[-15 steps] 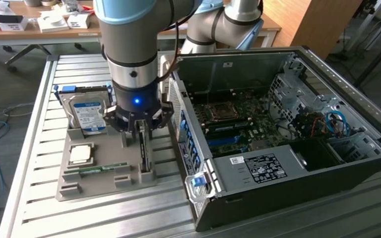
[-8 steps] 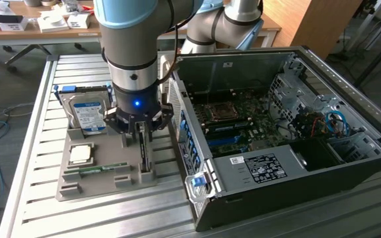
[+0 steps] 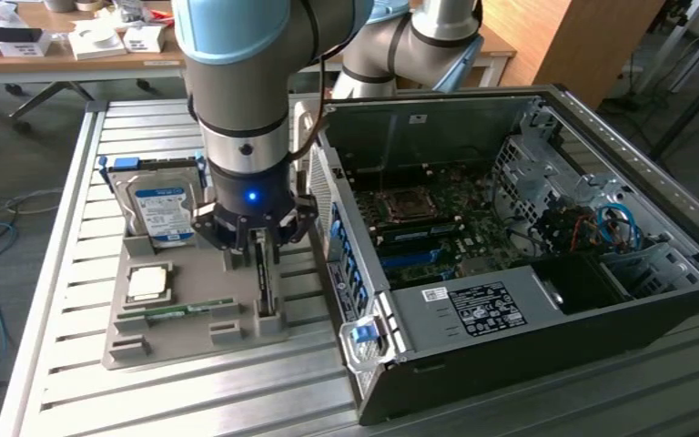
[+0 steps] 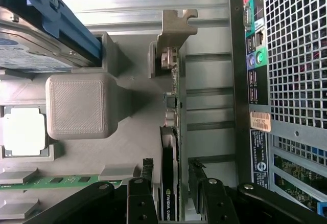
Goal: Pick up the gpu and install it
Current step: 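Pick up the gpu and move the gpu toward the slot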
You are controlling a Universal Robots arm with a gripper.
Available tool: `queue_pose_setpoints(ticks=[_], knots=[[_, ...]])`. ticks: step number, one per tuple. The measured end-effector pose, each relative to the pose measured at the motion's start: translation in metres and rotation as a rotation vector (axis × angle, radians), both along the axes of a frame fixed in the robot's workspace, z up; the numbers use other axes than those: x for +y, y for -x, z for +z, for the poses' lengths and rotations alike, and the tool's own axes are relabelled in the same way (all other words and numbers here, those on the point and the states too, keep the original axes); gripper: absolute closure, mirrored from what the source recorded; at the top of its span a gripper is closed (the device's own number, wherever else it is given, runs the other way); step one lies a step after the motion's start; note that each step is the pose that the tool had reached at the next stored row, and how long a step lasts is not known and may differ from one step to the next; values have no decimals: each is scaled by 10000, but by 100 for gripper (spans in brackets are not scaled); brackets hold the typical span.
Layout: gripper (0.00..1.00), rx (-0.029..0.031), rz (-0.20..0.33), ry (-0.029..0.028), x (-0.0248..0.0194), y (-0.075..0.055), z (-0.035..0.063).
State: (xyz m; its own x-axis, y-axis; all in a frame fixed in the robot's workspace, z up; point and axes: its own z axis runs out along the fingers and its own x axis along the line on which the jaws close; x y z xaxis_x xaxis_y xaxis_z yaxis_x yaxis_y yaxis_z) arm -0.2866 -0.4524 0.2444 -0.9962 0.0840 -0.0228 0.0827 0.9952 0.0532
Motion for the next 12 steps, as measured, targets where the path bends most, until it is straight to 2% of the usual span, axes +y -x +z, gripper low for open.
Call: queue_pose_setpoints(ticks=[12], knots=[[58,1,-3,0,0,0,-64]])
